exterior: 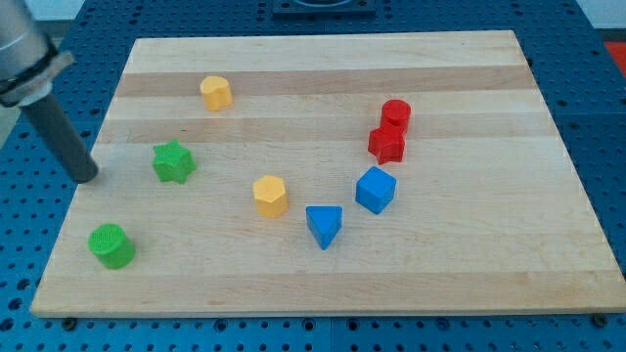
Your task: Push the green star diagonally to the top right of the green circle
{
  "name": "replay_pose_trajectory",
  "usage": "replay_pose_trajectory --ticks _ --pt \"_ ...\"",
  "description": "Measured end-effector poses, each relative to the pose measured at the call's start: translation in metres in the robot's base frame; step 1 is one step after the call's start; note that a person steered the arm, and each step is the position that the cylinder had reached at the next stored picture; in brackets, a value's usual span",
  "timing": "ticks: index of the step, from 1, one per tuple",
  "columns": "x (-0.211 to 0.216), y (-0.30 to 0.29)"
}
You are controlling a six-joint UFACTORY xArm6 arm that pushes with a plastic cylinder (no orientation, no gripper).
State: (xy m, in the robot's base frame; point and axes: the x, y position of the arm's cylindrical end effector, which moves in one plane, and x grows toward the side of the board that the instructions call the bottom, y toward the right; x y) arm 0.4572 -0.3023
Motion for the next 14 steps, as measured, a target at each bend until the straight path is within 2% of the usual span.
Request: replay_pose_trajectory --ticks 2,3,4,5,6,7,8,9,11,12,13,14 --pt "0.020 0.009" --pt "0.014 0.016" --pt "-0.056 0.011" --pt "-0.059 0.087" --pt "-0.039 0.089" --pt "0.007 0.067" --pt "-0.048 0.064" --pt "-0.061 0.134" --pt "0.024 0.059" --pt "0.037 0.059" --pt "0.034 0.072" --pt "-0.001 0.116"
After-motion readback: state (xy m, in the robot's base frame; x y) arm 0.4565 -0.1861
